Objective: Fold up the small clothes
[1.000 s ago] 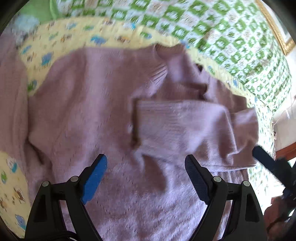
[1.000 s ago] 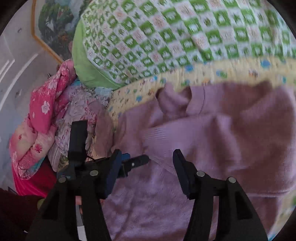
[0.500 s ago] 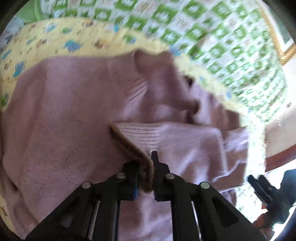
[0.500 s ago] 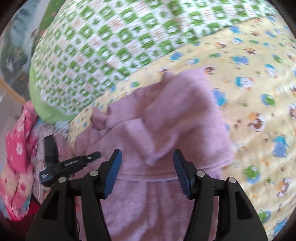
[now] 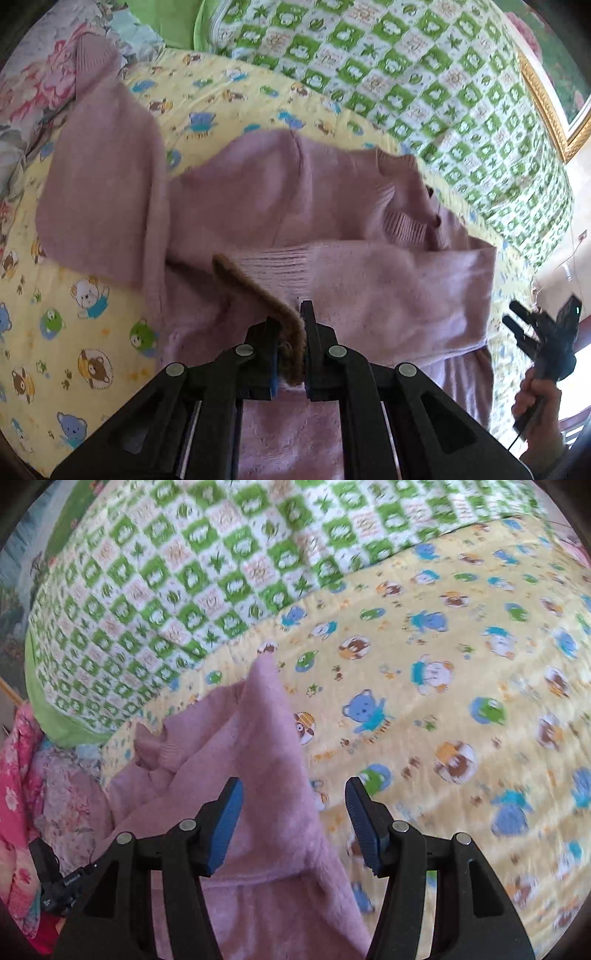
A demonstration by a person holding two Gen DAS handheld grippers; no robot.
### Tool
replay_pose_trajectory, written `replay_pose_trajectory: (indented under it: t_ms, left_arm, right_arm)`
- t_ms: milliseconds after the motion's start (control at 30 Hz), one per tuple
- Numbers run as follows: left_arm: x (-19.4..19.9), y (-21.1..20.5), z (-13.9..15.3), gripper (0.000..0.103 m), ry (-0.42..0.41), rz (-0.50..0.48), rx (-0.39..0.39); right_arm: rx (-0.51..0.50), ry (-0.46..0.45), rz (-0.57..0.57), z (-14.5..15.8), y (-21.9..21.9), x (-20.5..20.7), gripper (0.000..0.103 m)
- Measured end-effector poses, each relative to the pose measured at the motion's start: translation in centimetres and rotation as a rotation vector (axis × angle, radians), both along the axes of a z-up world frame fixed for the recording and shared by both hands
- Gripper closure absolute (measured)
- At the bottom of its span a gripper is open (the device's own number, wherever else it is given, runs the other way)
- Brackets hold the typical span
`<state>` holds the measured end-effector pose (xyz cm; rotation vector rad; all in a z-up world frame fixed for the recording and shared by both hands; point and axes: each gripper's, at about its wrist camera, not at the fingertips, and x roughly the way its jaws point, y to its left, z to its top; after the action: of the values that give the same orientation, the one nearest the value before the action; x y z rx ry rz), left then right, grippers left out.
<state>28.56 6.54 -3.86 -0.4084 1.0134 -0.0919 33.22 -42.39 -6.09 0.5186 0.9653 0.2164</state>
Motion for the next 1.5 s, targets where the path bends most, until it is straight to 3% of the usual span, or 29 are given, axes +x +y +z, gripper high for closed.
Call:
replay_pose_trajectory:
  t_ms: [167,200,233,433,633,767,833,933,1000,1100,1267,1300,1433,1500]
  left_arm:
    - [0.0,-1.5,0.0,0.095,-0.005,-0.034,0.035]
    - [0.2,-1.9,0.0,0.095,-0.004,-0.041,0.039]
    - [0.5,-2.2,-0.1,0.095,-0.002,-0.048,0.038]
    - [1.7,-3.9,0.3,0.095,-0.029,-0.109,0.039]
    - [2.4,-3.8,-3.9,0.093,0.05,-0.101,0.161]
    - [1.3,-2.7,-3.1,0.082,0.048,-0.102,0.171]
    - [0.6,-1.9,-1.8,0.082,0.037,-0.085,0.166]
    - [0.0,0.2,0.4,0.07,0.023,-0.028,0.148]
    - [-0.1,2.0,1.9,0.053,0.004,0.033,0.148]
    - [1.1,5.3,3.7,0.042,-0.007,0.129,0.138]
    - [4.4,9.1,5.0,0.038,0.014,0.24,0.138]
    - [5.1,9.5,5.0,0.034,0.019,0.246,0.149]
    - [9.3,10.2,3.4,0.027,0.097,0.252,0.245]
    - [11.8,10.2,1.6,0.026,0.178,0.248,0.309]
  right_arm:
    - [-0.086,0.055,0.09,-2.4,2.5,3.6,0.044]
    - [-0.07,0.082,0.124,-3.2,2.8,4.2,0.048]
    - [-0.05,0.097,0.15,-3.6,2.7,4.6,0.093]
    - [-0.074,0.067,0.106,-1.7,-0.9,4.9,0.094]
    - [-0.119,0.11,0.099,-3.4,-0.2,5.0,0.092]
    - [-0.154,0.082,0.043,-1.3,0.0,3.6,0.079]
    - [-0.159,0.053,0.024,0.1,0.1,2.6,0.07]
    - [-0.08,-0.021,0.013,2.5,0.3,0.3,0.056]
    - [-0.055,-0.04,0.035,3.3,1.3,-0.6,0.054]
    - [0.007,-0.037,0.108,3.4,3.6,-2.0,0.054]
    - [0.046,0.0,0.266,2.7,9.7,-2.0,0.054]
    - [0.053,0.003,0.276,2.6,10.4,-2.0,0.054]
    - [0.092,0.013,0.298,2.3,12.9,-1.8,0.054]
    - [0.106,0.02,0.309,2.2,13.8,-1.8,0.054]
